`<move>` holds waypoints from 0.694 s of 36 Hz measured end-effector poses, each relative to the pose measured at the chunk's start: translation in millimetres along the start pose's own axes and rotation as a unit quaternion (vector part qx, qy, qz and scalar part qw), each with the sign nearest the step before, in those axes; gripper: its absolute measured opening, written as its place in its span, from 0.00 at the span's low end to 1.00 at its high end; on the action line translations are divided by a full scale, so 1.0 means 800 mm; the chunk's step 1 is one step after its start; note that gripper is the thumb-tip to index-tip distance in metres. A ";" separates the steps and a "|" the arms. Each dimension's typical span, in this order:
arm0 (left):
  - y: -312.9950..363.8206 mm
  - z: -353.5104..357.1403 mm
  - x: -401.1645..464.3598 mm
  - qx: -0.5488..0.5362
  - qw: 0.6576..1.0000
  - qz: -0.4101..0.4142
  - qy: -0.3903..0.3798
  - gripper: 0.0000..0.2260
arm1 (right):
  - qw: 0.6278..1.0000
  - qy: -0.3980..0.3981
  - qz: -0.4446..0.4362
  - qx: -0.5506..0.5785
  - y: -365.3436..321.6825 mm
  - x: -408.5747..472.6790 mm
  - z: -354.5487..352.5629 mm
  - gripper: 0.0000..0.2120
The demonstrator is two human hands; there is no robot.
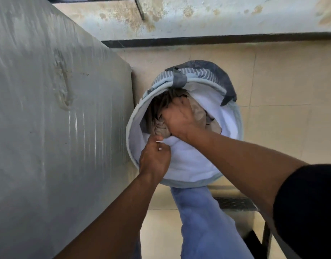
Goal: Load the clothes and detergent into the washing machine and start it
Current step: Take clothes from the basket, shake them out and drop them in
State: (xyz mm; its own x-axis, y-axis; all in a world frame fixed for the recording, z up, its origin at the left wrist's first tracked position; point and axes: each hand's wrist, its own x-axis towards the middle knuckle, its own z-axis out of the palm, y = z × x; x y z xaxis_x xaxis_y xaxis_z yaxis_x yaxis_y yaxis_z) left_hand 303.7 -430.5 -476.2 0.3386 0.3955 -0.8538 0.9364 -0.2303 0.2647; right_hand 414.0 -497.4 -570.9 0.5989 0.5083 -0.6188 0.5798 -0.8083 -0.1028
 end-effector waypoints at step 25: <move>0.174 -0.243 -0.359 0.059 0.928 0.364 -0.042 0.13 | 0.813 0.300 0.017 0.499 -0.033 -0.438 -0.400 0.11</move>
State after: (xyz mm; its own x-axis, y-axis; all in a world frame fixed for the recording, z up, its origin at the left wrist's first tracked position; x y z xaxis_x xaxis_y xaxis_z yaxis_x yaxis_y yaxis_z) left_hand 354.2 -403.1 -106.6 0.8654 0.0269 -0.5003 0.4432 -0.5069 0.7393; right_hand 365.3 -559.1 -101.7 0.9403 0.2928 -0.1737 0.0003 -0.5110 -0.8596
